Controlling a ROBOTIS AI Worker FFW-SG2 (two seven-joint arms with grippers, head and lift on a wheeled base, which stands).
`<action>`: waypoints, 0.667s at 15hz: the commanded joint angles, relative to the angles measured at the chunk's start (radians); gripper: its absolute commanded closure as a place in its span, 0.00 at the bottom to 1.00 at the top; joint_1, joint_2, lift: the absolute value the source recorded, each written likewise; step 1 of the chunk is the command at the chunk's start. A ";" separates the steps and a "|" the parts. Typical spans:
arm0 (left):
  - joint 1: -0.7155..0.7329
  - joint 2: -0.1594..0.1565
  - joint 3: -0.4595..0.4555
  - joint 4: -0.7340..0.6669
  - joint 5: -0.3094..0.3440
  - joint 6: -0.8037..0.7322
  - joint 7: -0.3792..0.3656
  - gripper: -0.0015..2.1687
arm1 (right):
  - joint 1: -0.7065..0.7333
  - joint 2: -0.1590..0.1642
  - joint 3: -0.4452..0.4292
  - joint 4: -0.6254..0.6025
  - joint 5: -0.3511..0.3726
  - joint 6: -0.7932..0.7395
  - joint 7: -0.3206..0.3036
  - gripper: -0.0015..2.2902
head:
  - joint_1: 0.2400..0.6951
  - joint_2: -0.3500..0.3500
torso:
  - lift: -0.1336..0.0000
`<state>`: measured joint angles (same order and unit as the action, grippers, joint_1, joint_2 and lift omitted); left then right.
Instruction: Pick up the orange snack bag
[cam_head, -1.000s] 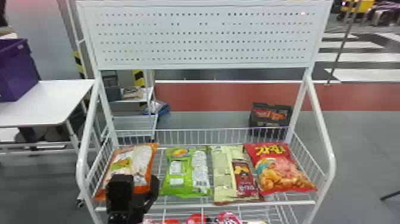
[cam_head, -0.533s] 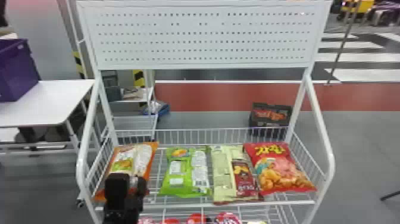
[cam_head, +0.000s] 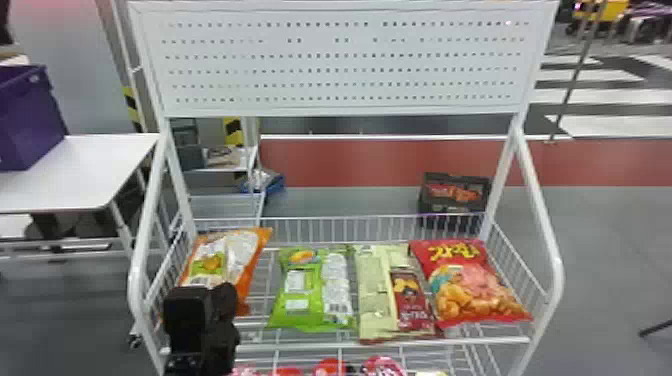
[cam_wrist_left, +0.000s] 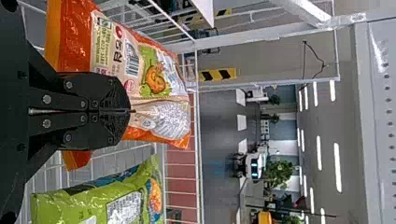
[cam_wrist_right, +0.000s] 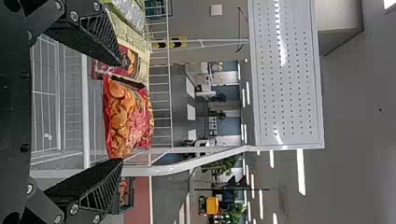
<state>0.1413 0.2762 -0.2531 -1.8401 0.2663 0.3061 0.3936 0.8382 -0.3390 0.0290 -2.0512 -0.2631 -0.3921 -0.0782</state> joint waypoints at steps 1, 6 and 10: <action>0.047 0.008 0.006 -0.085 0.008 0.000 -0.001 0.62 | -0.001 0.000 0.000 0.002 -0.001 -0.001 0.000 0.07 | 0.57 0.50 | 1.00; 0.285 0.072 0.055 -0.315 0.007 -0.055 0.001 0.62 | -0.010 0.000 0.000 0.011 -0.004 0.002 0.000 0.07 | 0.57 0.50 | 1.00; 0.475 0.120 0.087 -0.375 -0.010 -0.245 -0.002 0.62 | -0.014 0.000 0.002 0.020 -0.007 0.002 0.000 0.07 | 0.57 0.50 | 1.00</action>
<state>0.5558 0.3850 -0.1764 -2.2010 0.2664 0.1240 0.3918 0.8244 -0.3390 0.0292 -2.0334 -0.2691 -0.3906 -0.0783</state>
